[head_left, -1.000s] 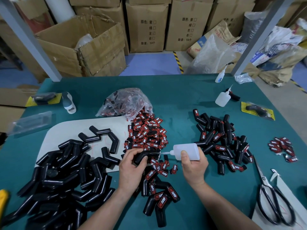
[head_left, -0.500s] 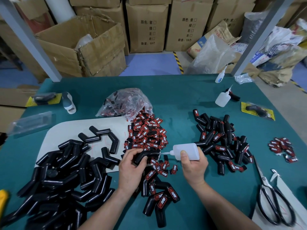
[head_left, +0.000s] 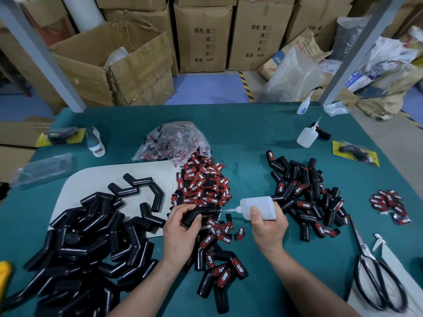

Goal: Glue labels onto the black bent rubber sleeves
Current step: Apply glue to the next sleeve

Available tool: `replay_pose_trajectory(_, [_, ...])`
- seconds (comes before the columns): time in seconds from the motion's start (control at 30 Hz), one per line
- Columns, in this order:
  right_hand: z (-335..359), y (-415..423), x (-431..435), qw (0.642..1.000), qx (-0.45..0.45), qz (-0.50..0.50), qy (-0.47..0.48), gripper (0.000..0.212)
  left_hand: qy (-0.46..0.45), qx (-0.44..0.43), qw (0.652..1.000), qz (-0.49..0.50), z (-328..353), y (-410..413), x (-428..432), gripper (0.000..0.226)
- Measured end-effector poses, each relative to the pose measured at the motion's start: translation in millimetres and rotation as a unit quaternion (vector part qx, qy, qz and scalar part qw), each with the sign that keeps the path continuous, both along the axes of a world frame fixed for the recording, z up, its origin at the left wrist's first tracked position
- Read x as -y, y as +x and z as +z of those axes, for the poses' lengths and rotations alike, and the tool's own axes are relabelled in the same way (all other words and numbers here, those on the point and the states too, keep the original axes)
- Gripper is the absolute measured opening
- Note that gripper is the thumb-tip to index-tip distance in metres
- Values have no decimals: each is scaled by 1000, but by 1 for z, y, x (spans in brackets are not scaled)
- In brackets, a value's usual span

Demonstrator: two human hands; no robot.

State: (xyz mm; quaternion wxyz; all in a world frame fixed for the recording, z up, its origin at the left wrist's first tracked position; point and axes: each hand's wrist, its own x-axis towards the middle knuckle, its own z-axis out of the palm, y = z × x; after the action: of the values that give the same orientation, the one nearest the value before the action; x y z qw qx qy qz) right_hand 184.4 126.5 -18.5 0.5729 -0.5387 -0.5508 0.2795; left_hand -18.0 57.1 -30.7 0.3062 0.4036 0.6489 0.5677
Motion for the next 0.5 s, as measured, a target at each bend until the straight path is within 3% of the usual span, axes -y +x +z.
replay_pose_trajectory(0.17, [-1, 0, -1, 1000, -12, 6, -1, 46, 1, 9, 1000, 4, -2, 0, 0, 46])
replay_pose_trajectory(0.3, [1, 3, -1, 995, -93, -12, -15, 30, 18, 16, 1000, 5, 4, 1, 0, 53])
replay_pose_trajectory(0.4, [2, 2, -2, 993, -117, 28, -14, 19, 36, 15, 999, 8, 7, 2, 1, 58])
replay_pose_trajectory(0.5, [2, -1, -2, 992, -96, 71, -41, 24, 49, 31, 998, 6, 6, 3, 2, 60])
